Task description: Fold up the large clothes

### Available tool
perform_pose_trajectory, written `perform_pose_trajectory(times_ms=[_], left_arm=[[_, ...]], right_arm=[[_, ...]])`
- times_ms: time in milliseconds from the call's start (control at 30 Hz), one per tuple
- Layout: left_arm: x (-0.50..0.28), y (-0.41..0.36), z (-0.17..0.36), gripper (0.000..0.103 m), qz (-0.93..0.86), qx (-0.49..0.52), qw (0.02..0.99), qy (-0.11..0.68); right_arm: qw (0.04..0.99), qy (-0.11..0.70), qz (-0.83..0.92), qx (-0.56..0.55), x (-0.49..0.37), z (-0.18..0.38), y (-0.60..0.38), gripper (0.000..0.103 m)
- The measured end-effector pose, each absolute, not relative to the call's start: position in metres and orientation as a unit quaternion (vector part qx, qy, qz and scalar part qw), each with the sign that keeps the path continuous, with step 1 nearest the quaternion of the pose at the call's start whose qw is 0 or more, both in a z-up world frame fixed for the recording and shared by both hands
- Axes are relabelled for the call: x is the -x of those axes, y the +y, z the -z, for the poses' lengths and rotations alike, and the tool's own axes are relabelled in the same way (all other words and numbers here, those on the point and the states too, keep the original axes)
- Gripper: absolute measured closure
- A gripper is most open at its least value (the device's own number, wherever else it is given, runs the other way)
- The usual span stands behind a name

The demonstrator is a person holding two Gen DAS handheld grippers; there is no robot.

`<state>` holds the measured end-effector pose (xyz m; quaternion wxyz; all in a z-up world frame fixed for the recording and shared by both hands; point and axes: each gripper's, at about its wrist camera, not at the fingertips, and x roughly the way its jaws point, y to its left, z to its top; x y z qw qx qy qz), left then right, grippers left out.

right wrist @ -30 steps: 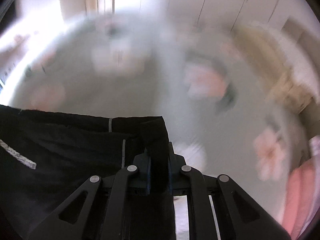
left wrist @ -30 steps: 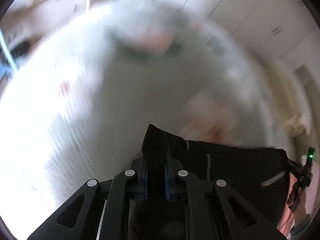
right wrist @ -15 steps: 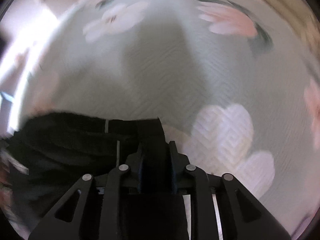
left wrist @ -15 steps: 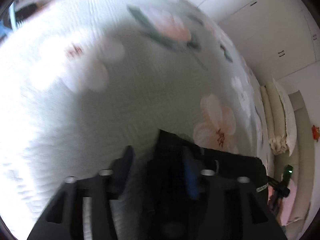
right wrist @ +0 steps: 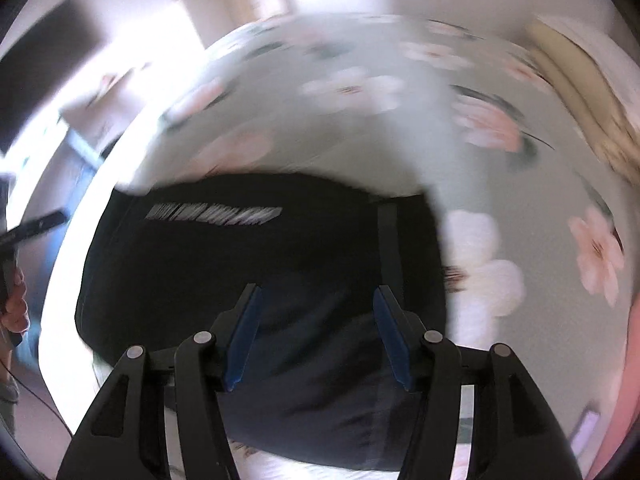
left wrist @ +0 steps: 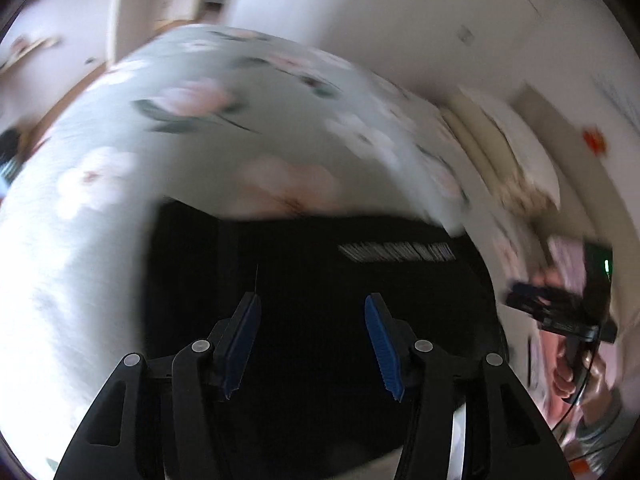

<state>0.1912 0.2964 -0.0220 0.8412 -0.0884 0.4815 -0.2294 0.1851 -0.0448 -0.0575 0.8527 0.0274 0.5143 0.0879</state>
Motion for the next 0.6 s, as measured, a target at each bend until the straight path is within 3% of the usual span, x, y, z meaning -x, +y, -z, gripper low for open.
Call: perform_pose_trajectory(times_ms=[133,267,467,600], left_arm=[[-0.164,0.227,0.077,0.047,0.207,0.031,0.824,0.526],[-0.165,0.22,0.123,0.044,0.173,0.037,0.831,0.527],[-0.17,0.222,0.115,0.043,0.175,0.034,0.833,0.525],[-0.176,0.228,0.084,0.043,0.194,0.067,0.832,0.515]], right_arm=[[0.837,0.536,-0.108,0.012,-0.18,0.109,0.011,0.048],[0.826,0.556,-0.094,0.019,-0.184,0.165,0.023,0.047],[0.832,0.547,-0.088,0.011,-0.183,0.172,0.024,0.047],[0.819,0.56,-0.115,-0.049,-0.191,0.145,0.006,0.046]])
